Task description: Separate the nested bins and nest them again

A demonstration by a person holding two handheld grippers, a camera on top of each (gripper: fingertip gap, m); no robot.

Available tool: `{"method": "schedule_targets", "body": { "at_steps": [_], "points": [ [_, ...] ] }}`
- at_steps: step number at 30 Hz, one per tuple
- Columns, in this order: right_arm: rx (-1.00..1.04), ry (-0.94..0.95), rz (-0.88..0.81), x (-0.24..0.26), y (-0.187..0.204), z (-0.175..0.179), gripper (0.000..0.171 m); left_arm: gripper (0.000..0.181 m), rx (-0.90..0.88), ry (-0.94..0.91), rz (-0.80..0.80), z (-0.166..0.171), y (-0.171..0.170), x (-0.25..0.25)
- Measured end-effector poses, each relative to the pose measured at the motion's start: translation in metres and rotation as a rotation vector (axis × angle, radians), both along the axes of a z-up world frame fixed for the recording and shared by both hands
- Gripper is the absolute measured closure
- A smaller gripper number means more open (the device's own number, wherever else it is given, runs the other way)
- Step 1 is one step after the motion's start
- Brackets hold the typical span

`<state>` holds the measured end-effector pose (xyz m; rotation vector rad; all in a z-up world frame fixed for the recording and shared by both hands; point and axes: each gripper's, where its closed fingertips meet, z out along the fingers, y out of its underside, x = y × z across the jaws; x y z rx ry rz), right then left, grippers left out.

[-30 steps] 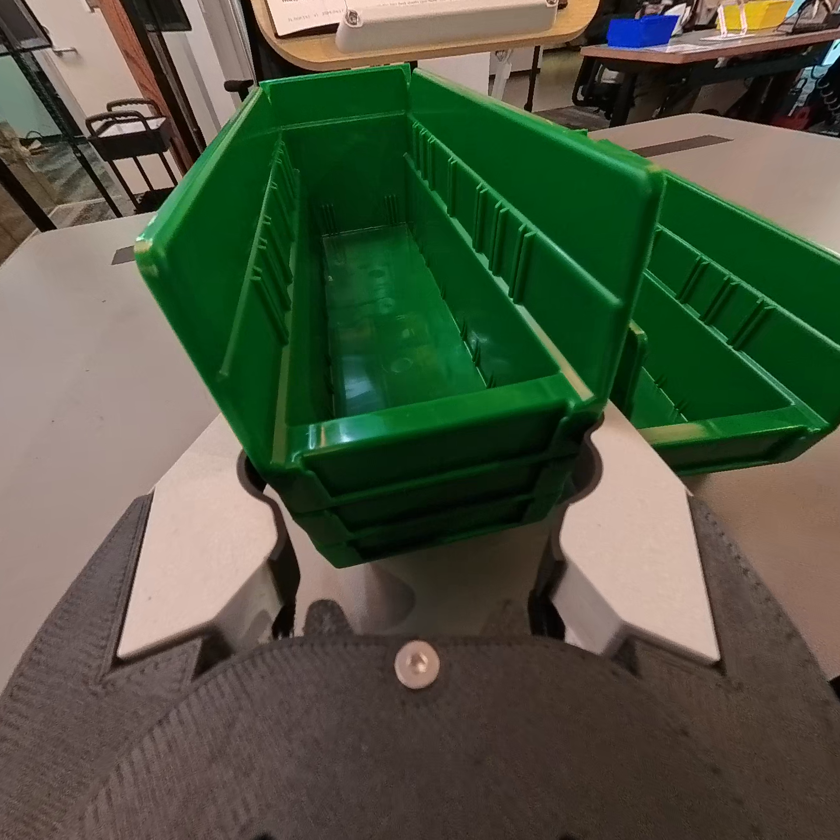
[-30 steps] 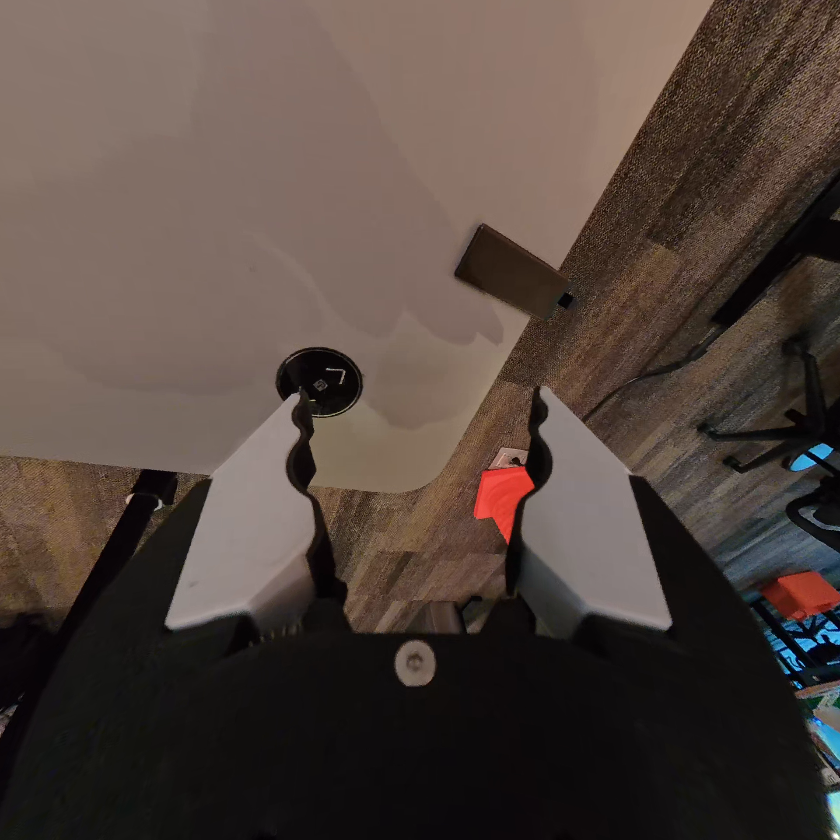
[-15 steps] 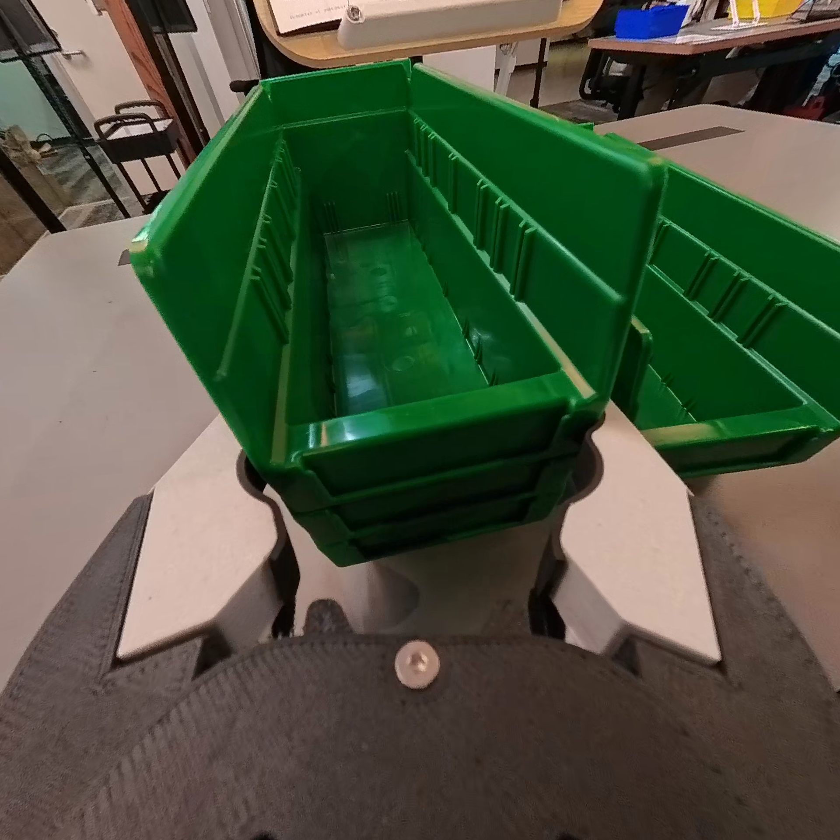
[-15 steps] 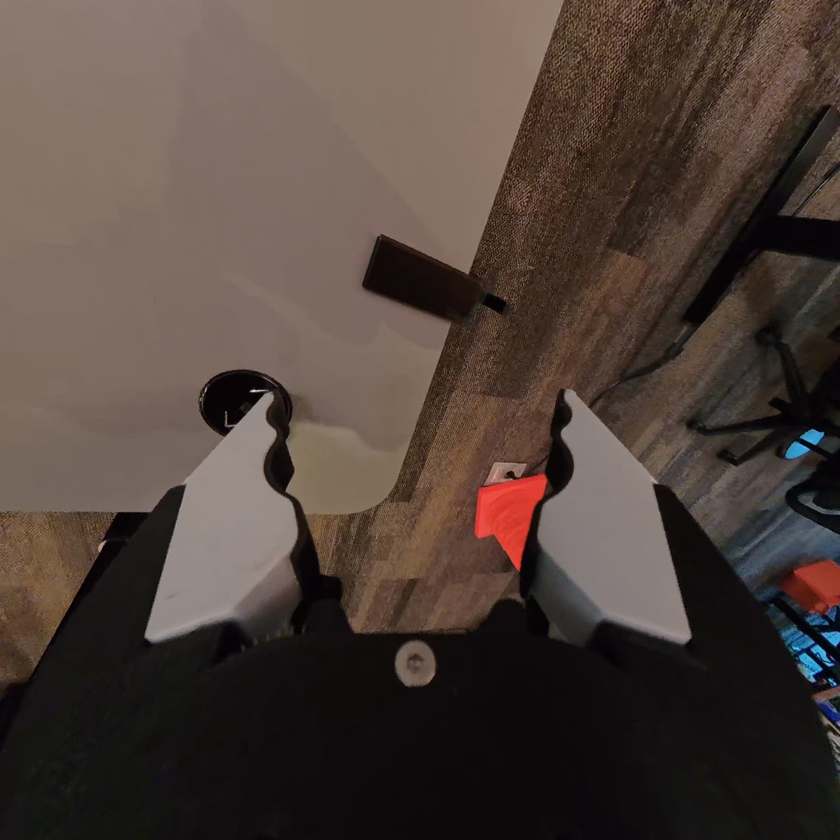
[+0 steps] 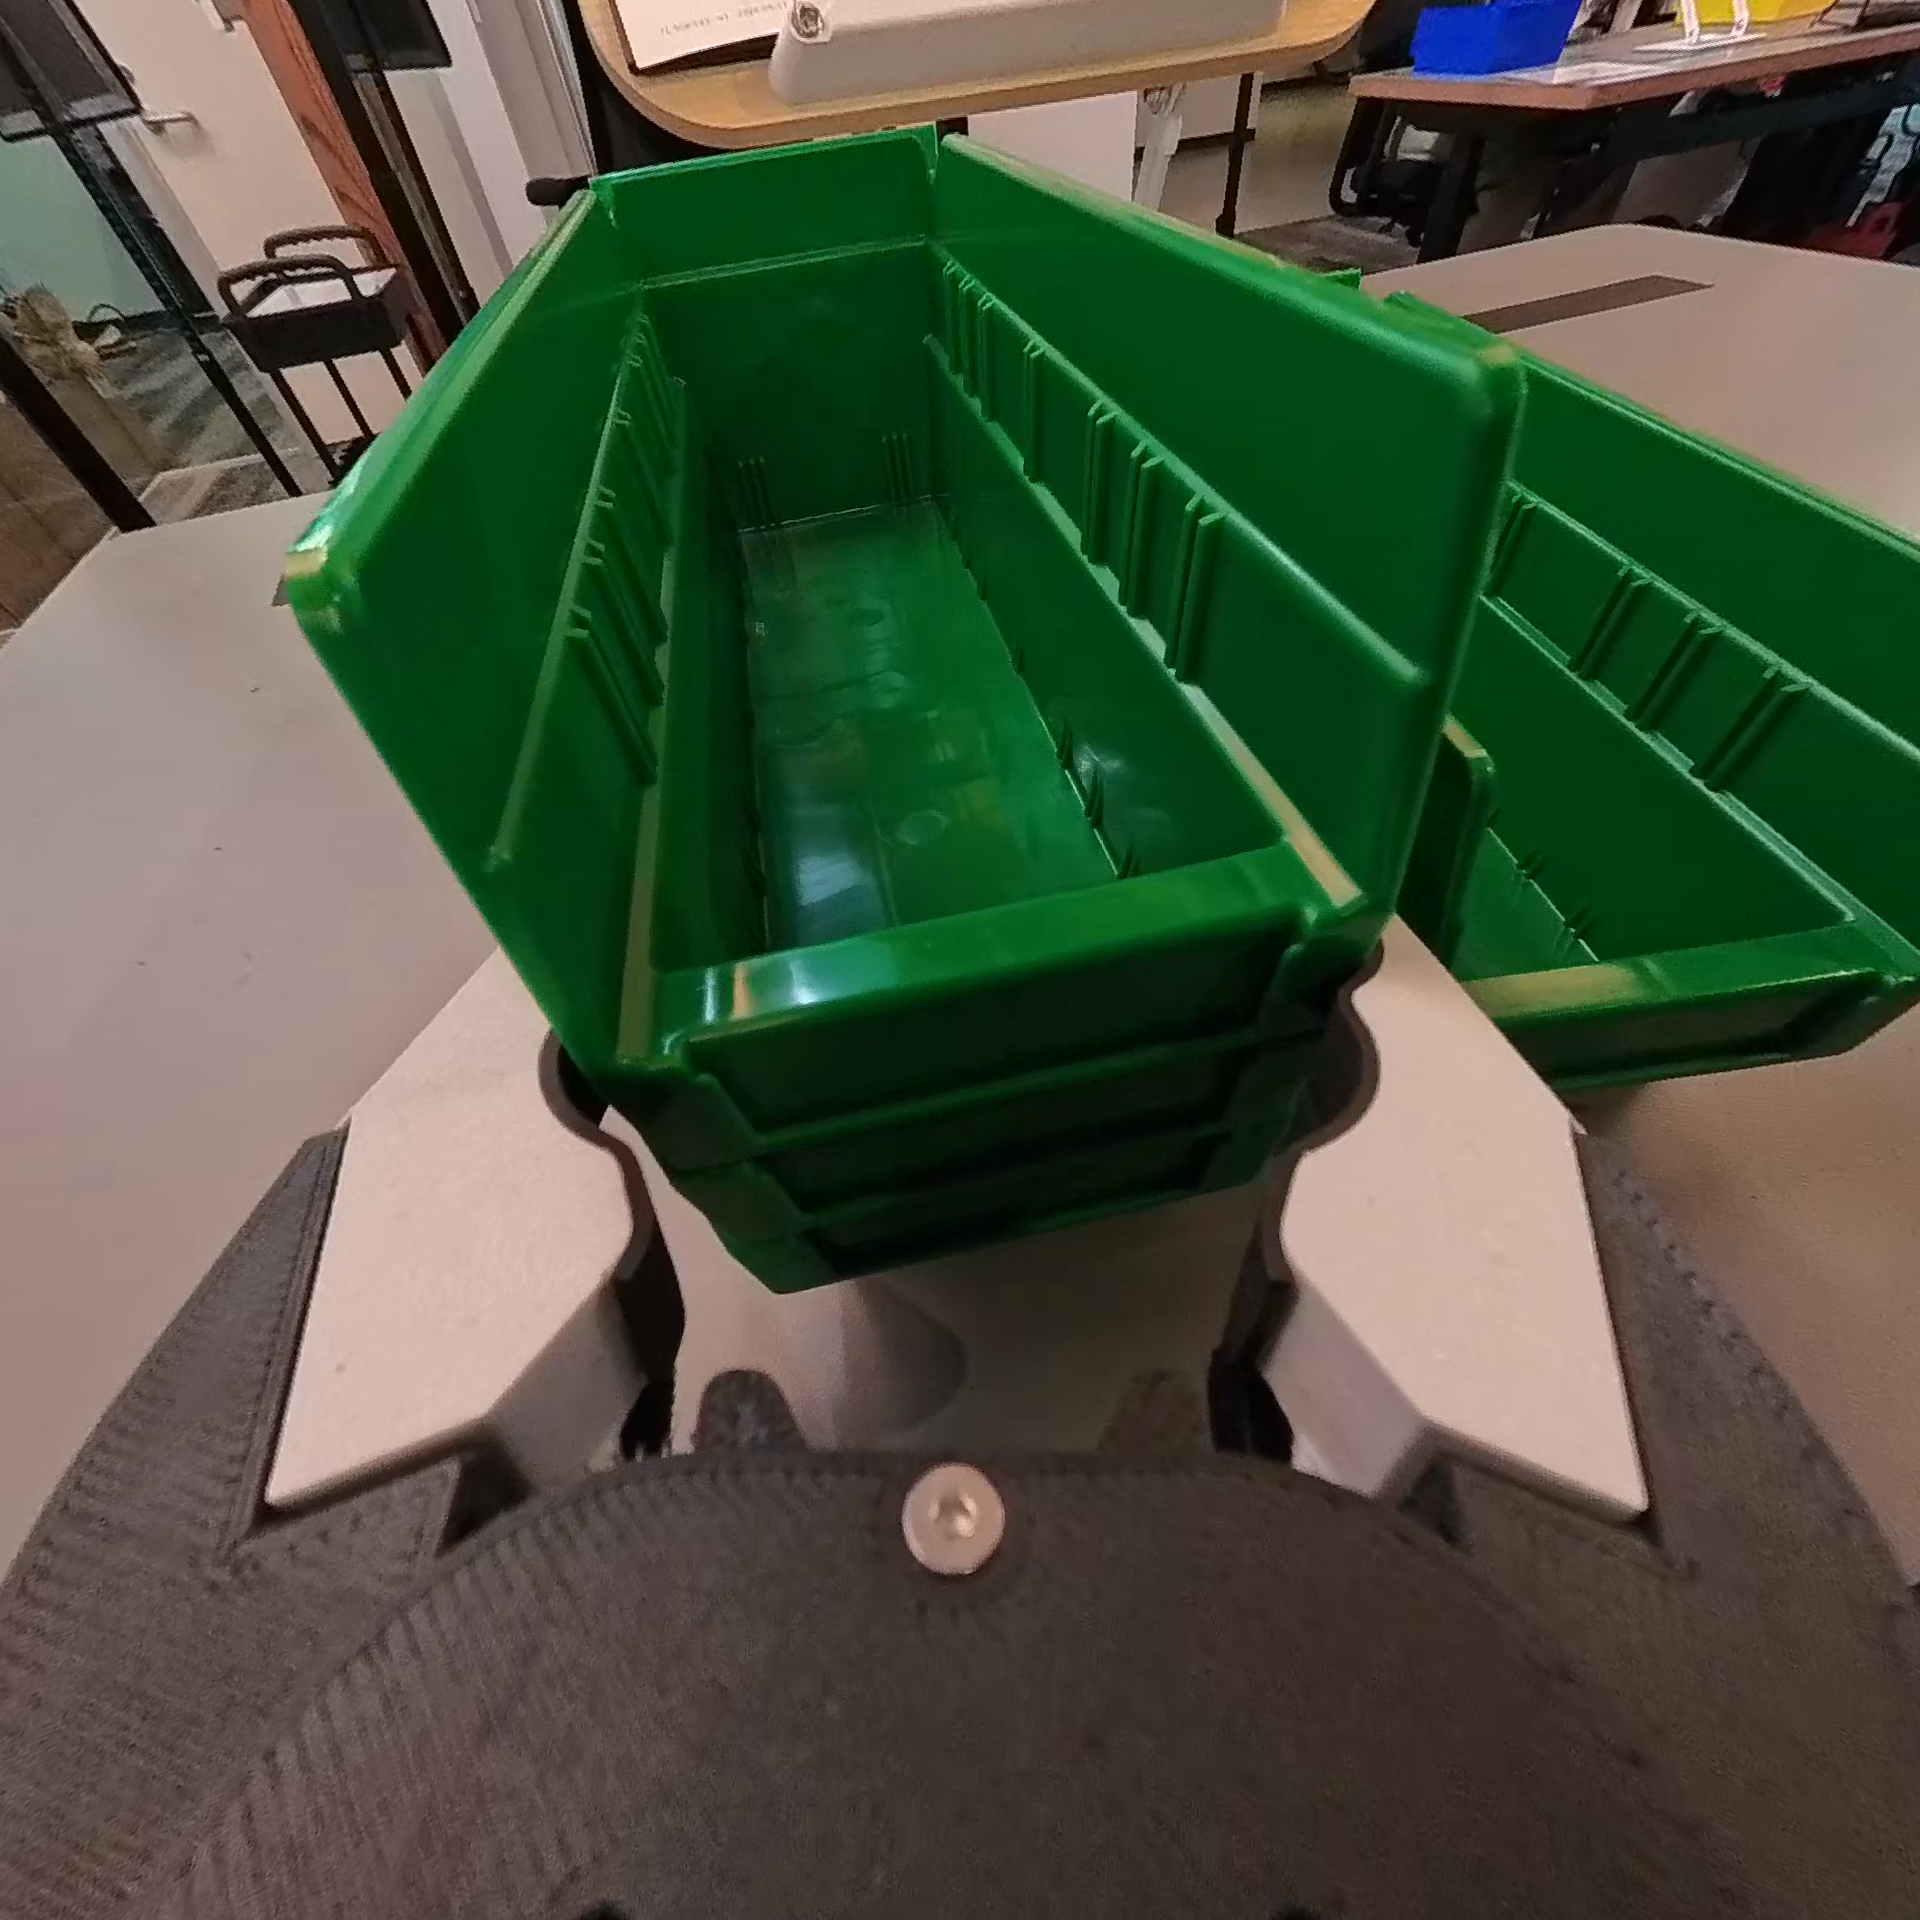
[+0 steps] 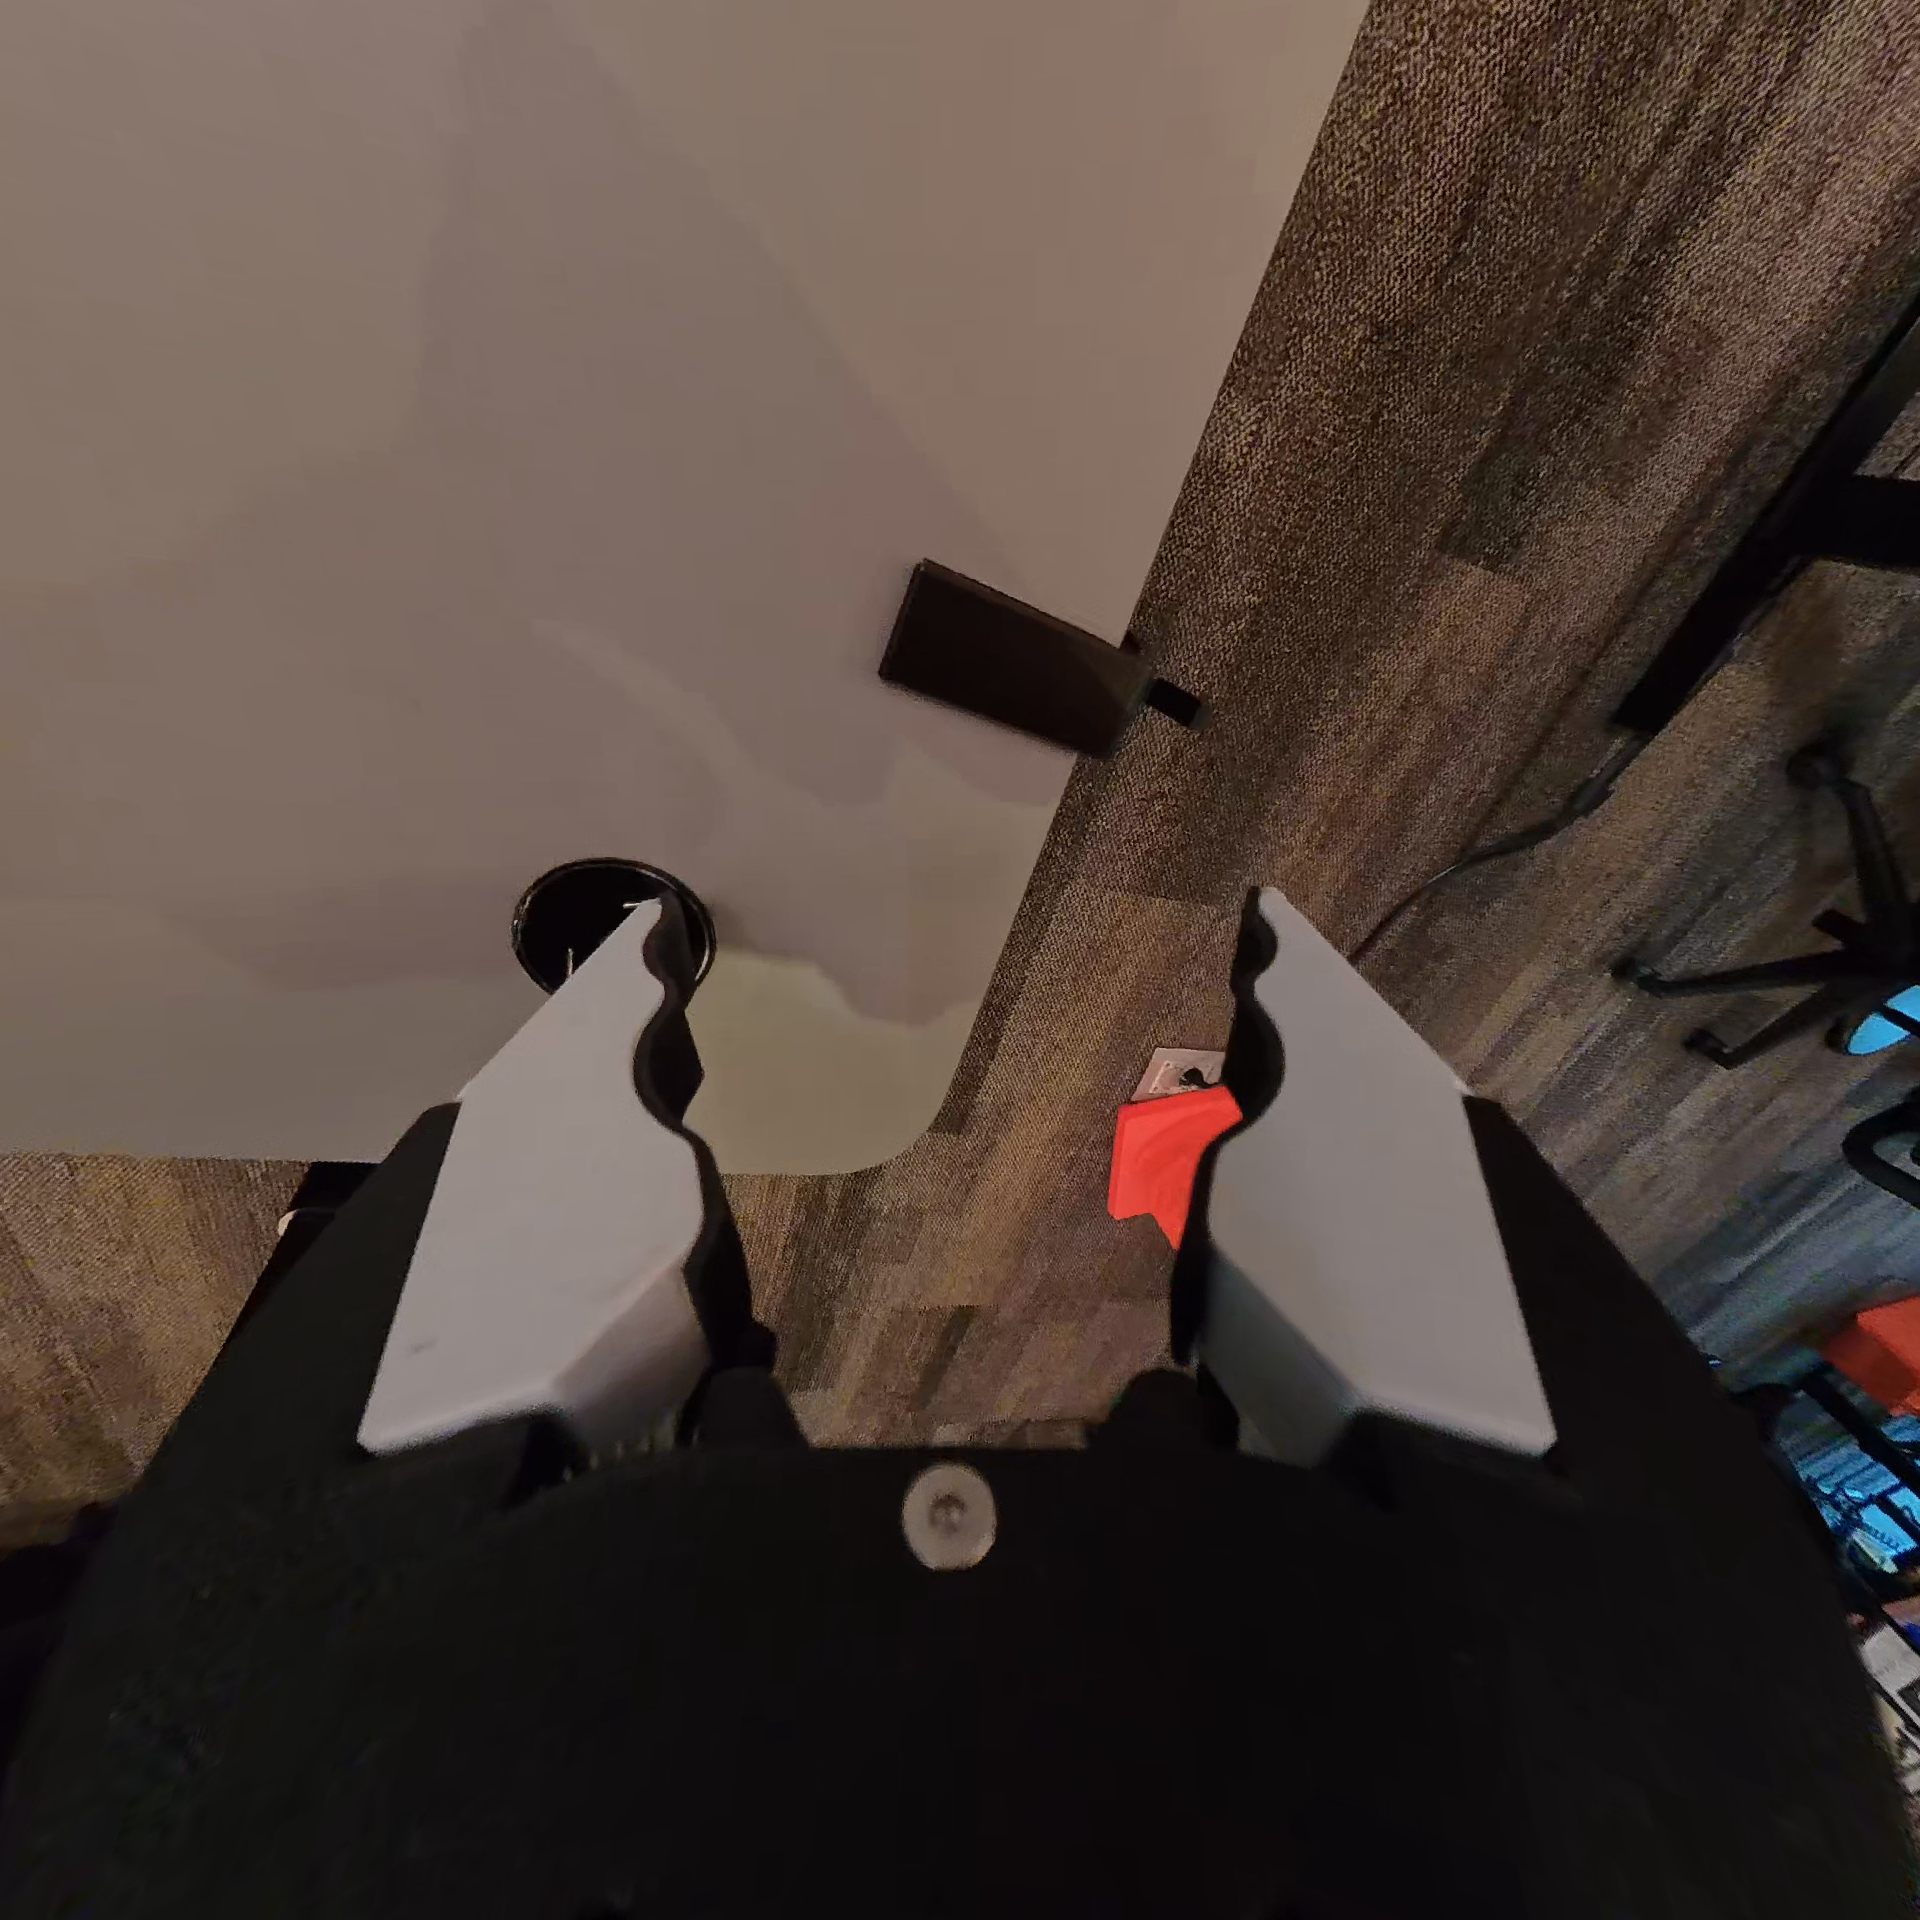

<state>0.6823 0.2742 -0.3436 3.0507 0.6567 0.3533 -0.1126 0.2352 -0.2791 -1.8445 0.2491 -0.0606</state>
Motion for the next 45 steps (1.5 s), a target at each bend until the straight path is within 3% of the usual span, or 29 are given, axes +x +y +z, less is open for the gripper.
{"method": "schedule_targets", "body": {
  "at_steps": [19, 45],
  "points": [
    [-0.024, -0.020, 0.010, -0.003, 0.001, -0.014, 0.074, 0.044, -0.009, 0.011, 0.010, -0.016, 0.001, -0.001],
    [-0.064, -0.033, 0.024, 0.000, 0.004, -0.049, 0.068, 0.043, -0.045, 0.045, 0.031, -0.056, 0.004, -0.002]
  ]
}}
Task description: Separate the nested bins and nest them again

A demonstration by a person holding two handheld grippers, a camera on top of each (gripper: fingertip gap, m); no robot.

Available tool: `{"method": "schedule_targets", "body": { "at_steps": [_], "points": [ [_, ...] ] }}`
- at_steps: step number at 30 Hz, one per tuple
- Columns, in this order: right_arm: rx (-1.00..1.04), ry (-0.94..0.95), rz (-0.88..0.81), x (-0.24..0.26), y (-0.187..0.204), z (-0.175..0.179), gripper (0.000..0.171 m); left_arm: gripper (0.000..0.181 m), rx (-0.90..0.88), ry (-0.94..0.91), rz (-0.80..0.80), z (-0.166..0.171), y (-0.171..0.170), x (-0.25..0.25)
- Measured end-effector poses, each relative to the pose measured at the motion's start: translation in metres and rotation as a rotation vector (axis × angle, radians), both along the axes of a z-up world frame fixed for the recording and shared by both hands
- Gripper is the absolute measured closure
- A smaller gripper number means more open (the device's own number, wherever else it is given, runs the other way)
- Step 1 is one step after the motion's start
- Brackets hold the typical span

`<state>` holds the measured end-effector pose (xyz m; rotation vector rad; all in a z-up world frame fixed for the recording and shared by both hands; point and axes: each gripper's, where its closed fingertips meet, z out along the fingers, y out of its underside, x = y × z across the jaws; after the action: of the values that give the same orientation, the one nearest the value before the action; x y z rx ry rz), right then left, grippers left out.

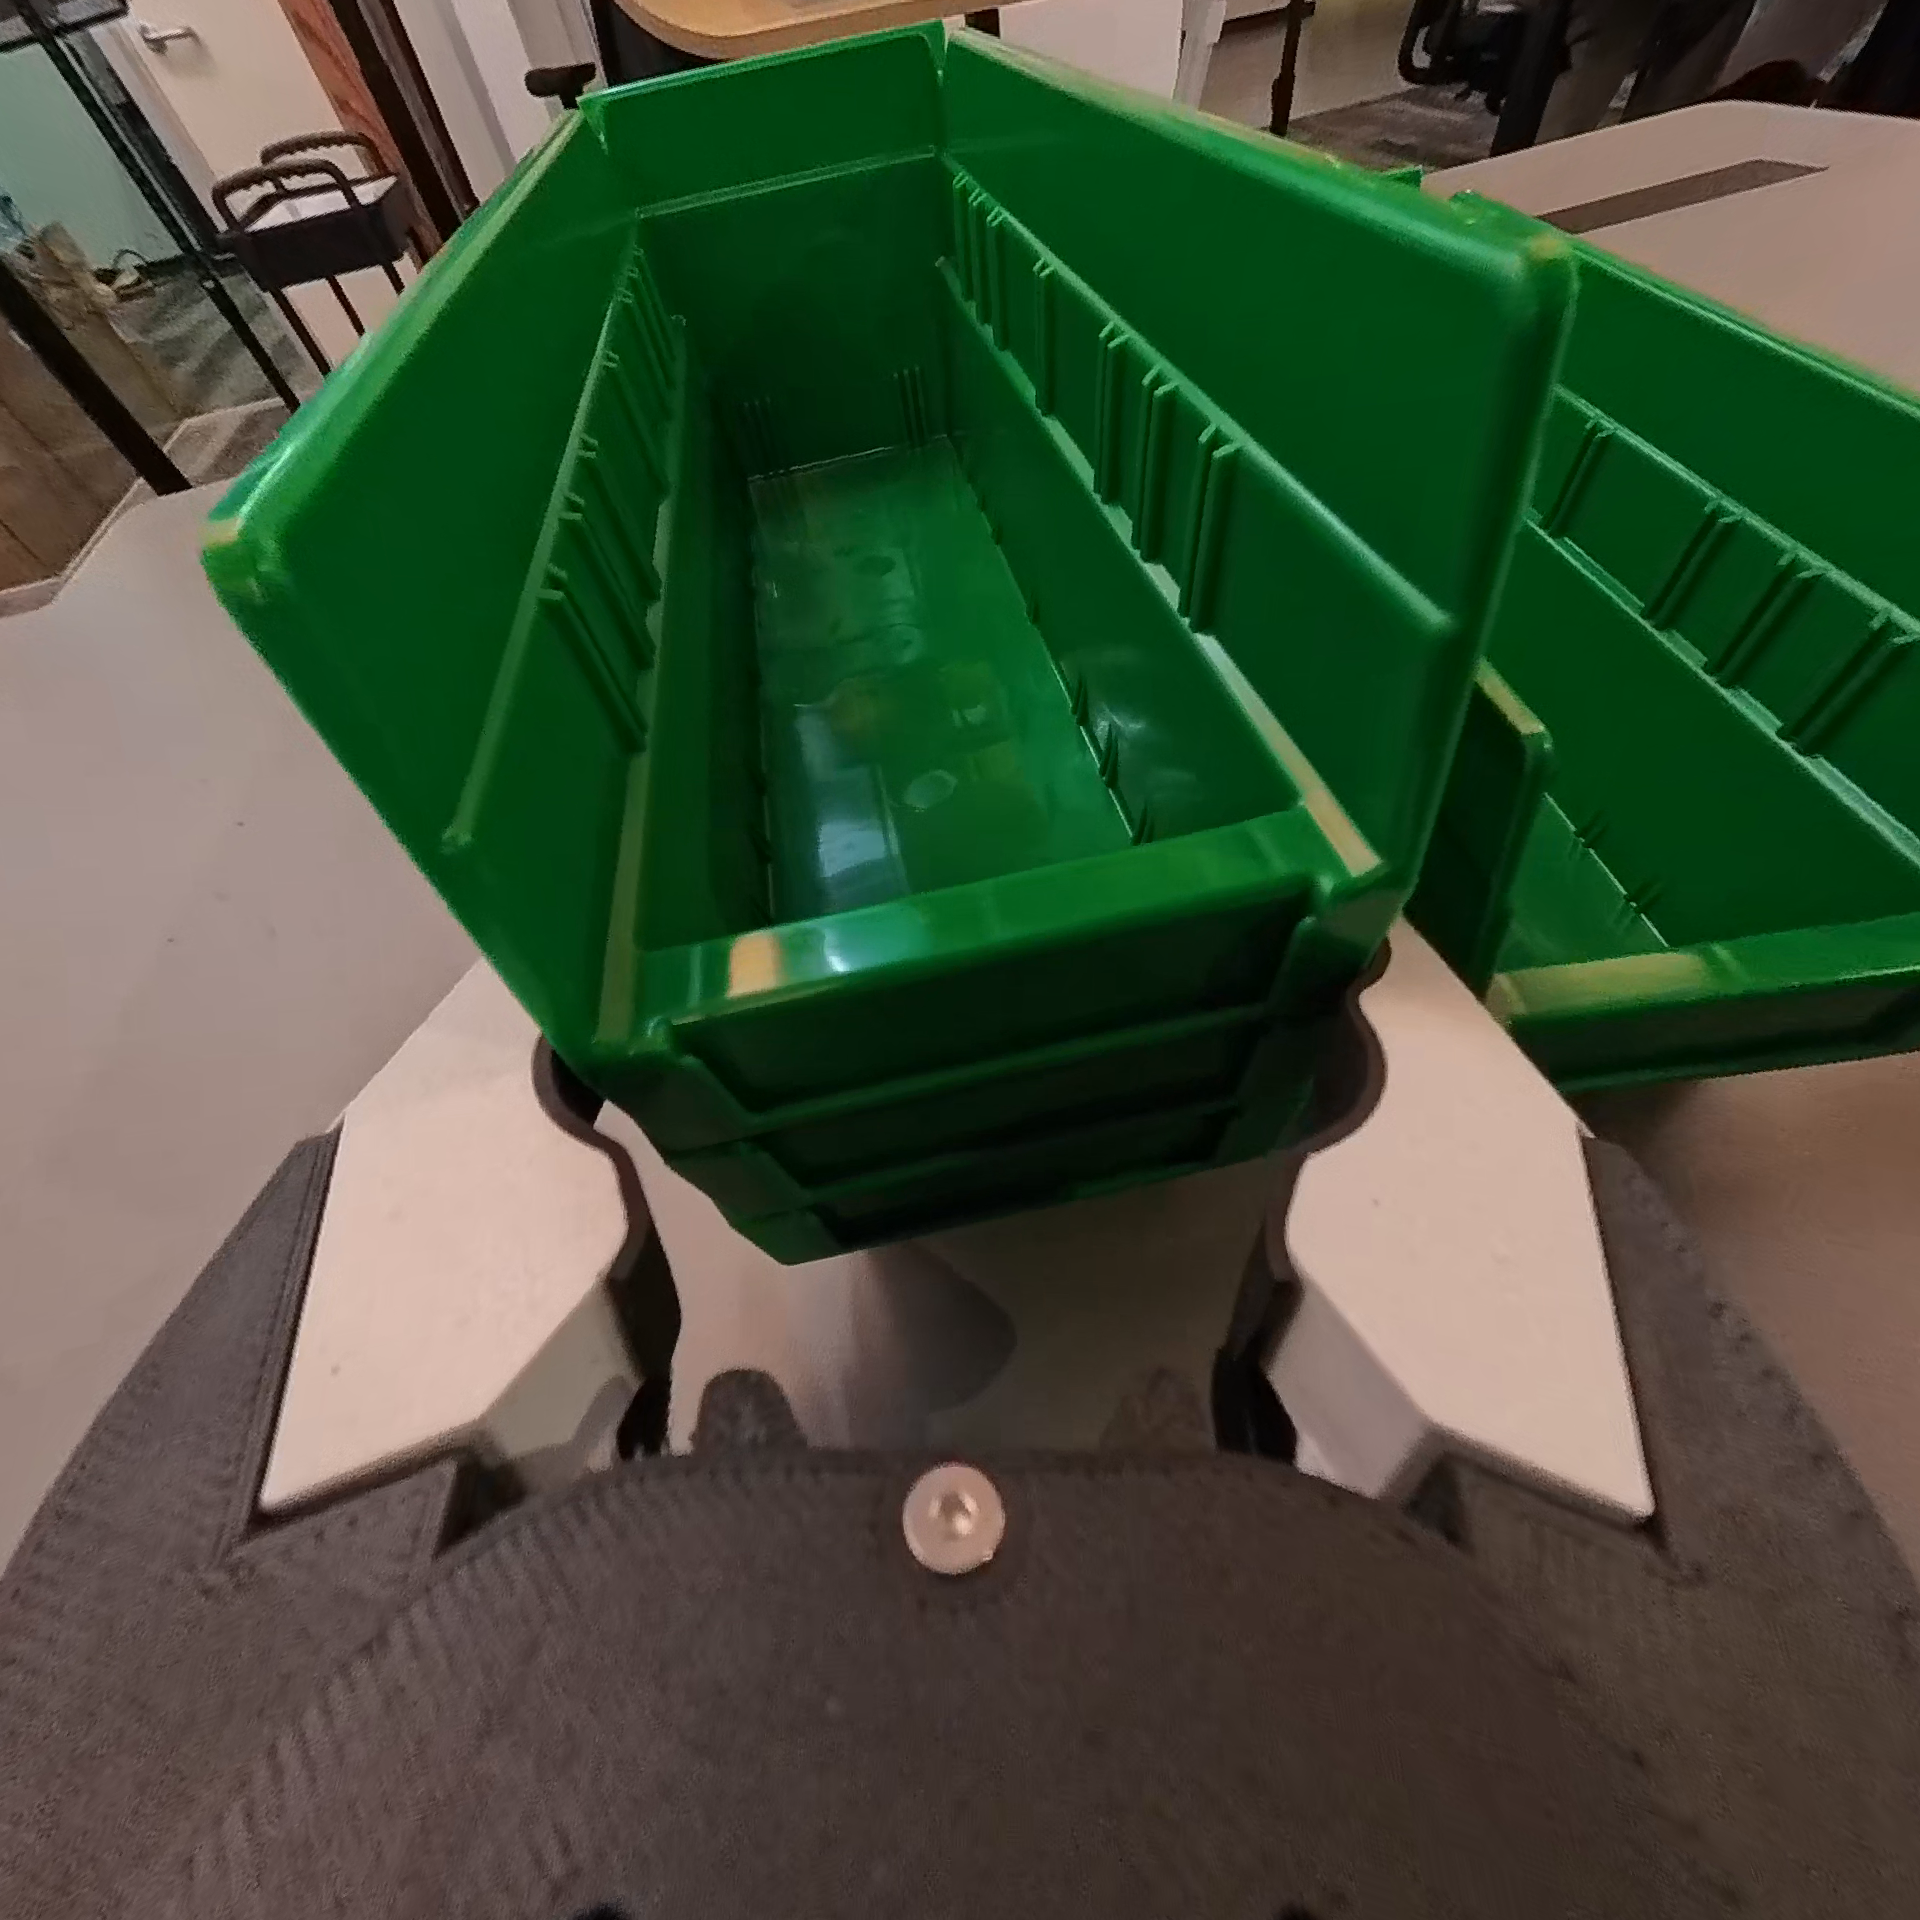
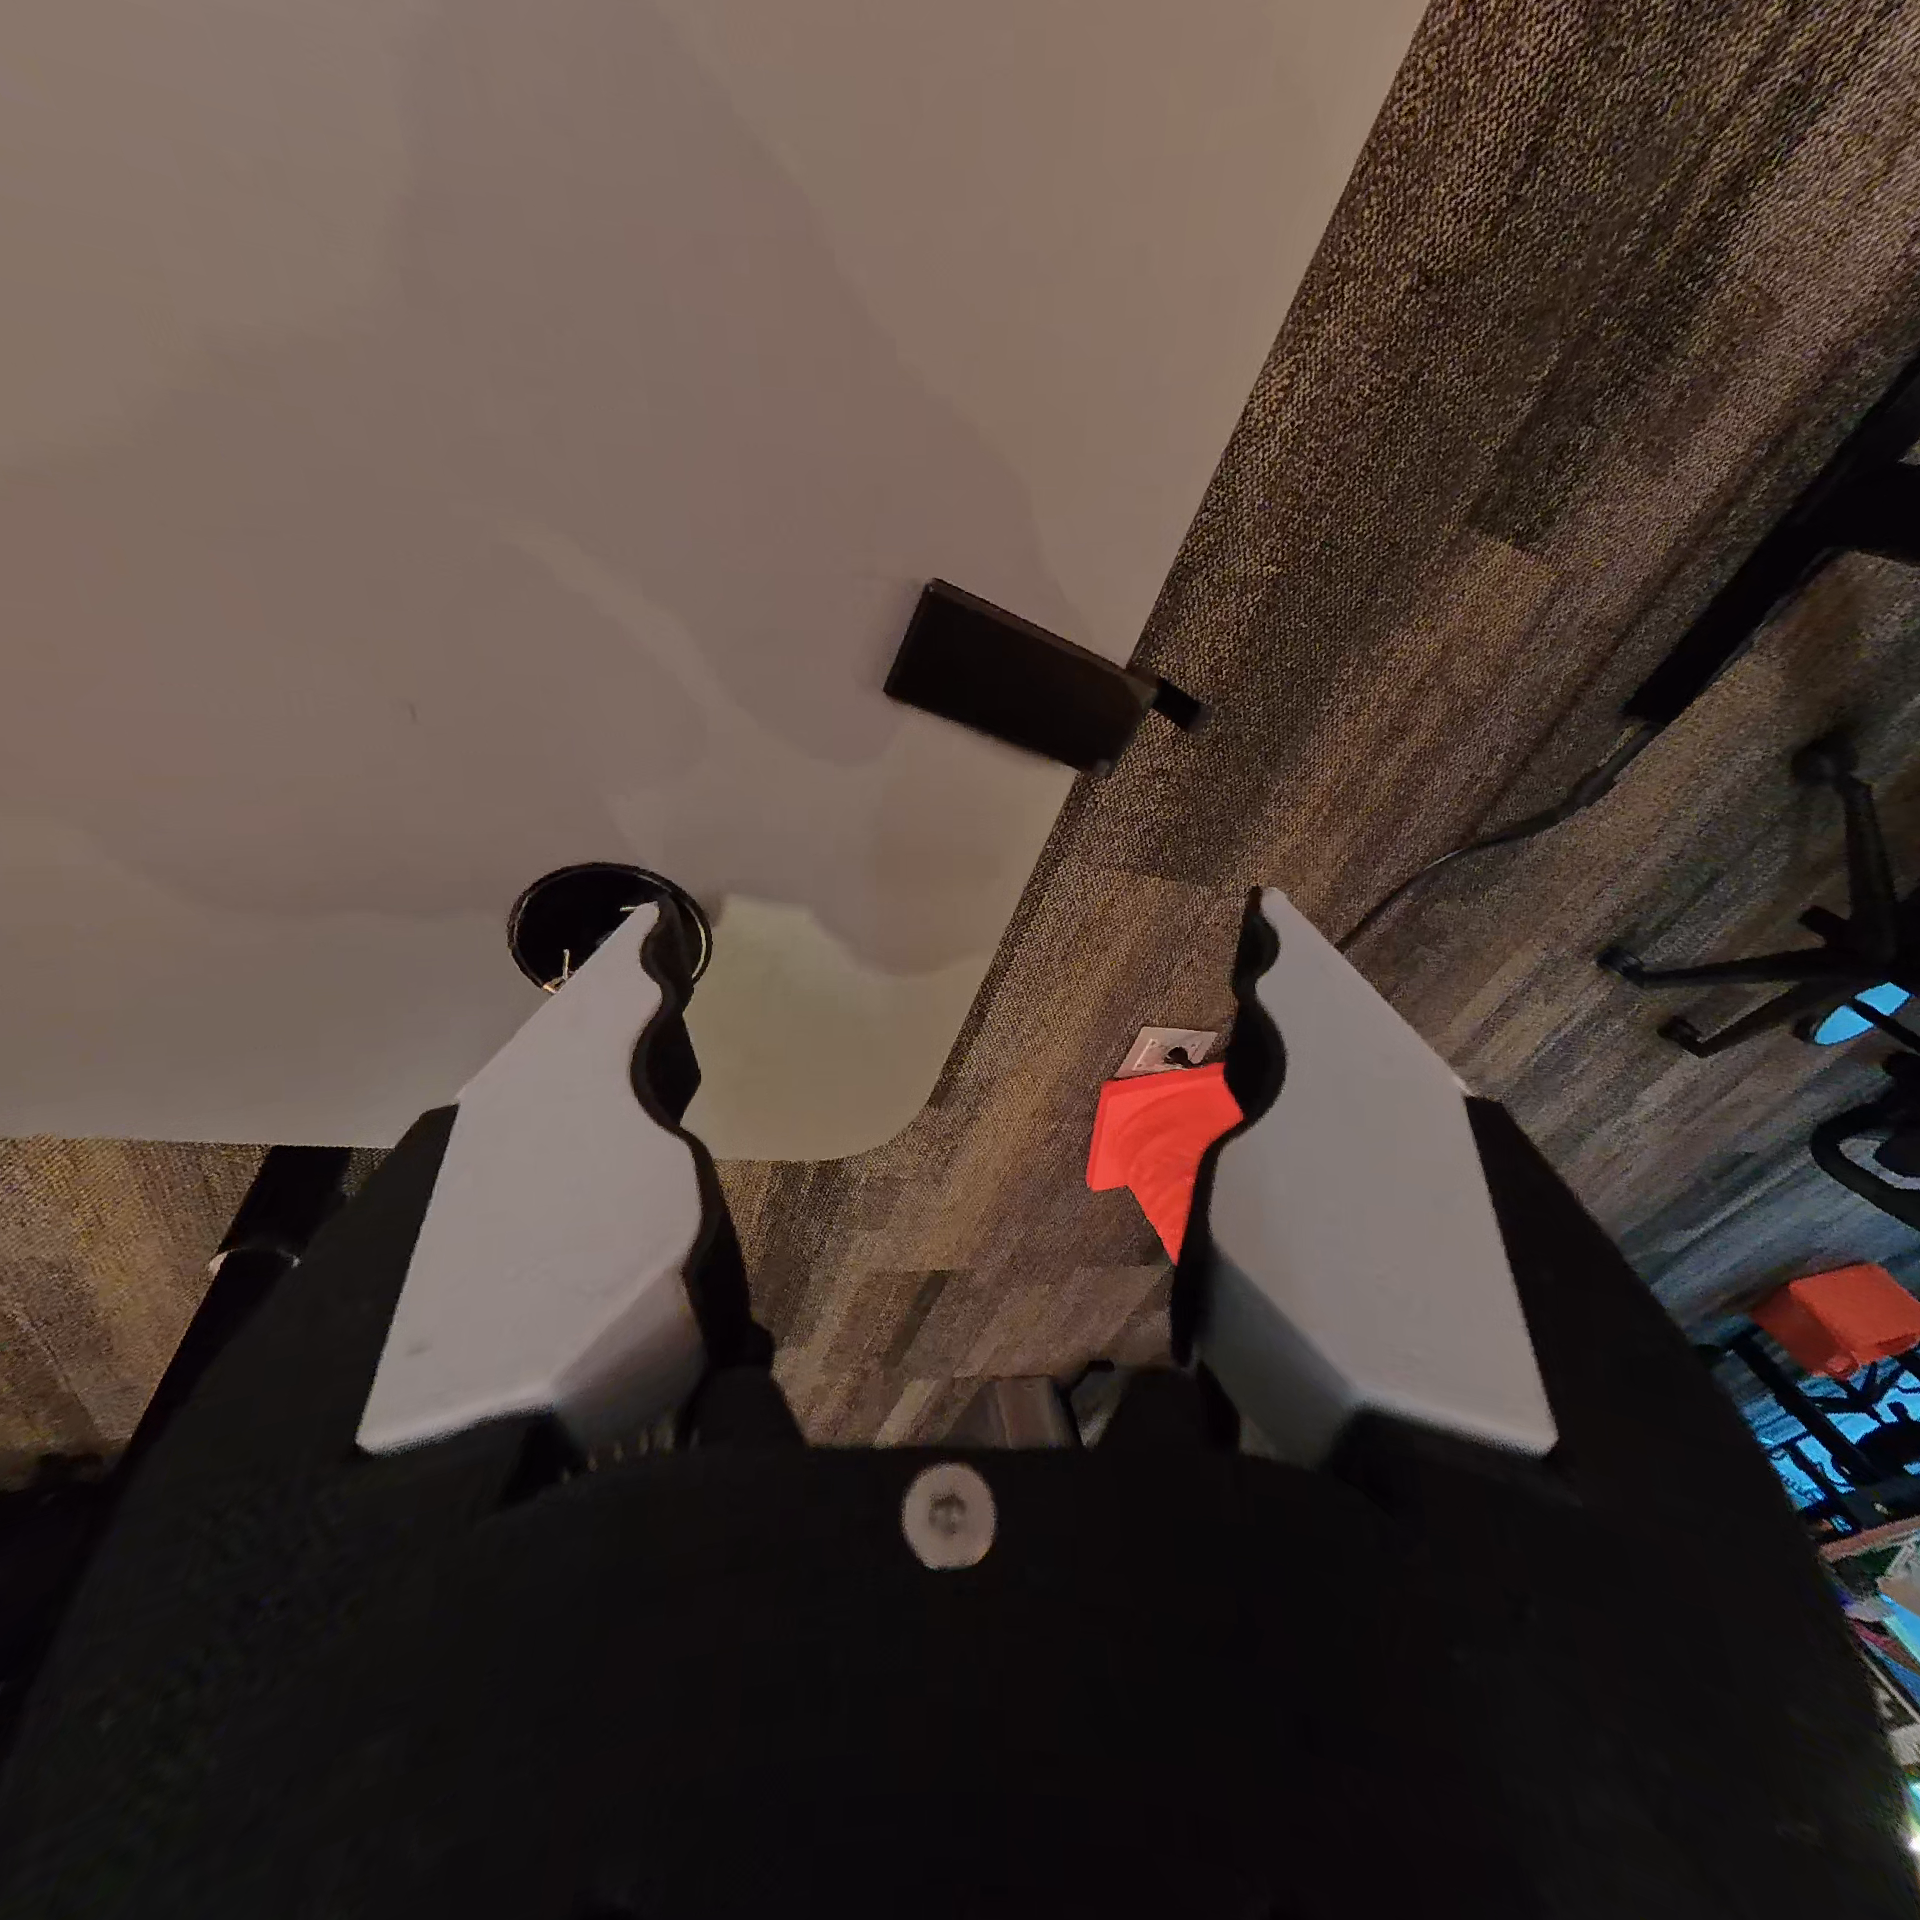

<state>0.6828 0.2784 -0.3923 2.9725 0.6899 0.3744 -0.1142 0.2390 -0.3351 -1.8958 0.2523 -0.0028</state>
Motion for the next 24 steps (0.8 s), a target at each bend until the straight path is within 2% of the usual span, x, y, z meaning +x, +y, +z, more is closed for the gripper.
{"method": "schedule_targets", "body": {
  "at_steps": [13, 15, 16, 18, 20, 24],
  "points": [
    [0.023, -0.008, 0.021, 0.001, 0.002, -0.016, 0.066, 0.043, -0.052, -0.010, 0.002, -0.024, 0.004, 0.000],
    [0.035, -0.004, 0.020, 0.000, 0.001, -0.019, 0.040, 0.043, -0.053, -0.011, 0.001, -0.027, 0.004, 0.000],
    [0.037, -0.016, 0.024, -0.001, -0.001, -0.019, 0.039, 0.043, -0.057, -0.013, 0.001, -0.028, 0.004, 0.000],
    [0.092, -0.050, 0.028, -0.005, 0.004, -0.007, 0.036, 0.043, -0.074, -0.024, 0.003, -0.033, 0.003, 0.000],
    [0.212, -0.066, 0.075, -0.026, 0.024, 0.022, 0.037, 0.044, -0.076, -0.024, 0.005, -0.035, 0.003, 0.000],
    [0.433, -0.044, 0.334, -0.130, 0.078, 0.093, 0.040, 0.045, -0.083, -0.016, 0.006, -0.036, 0.003, -0.003]
  ]
}}
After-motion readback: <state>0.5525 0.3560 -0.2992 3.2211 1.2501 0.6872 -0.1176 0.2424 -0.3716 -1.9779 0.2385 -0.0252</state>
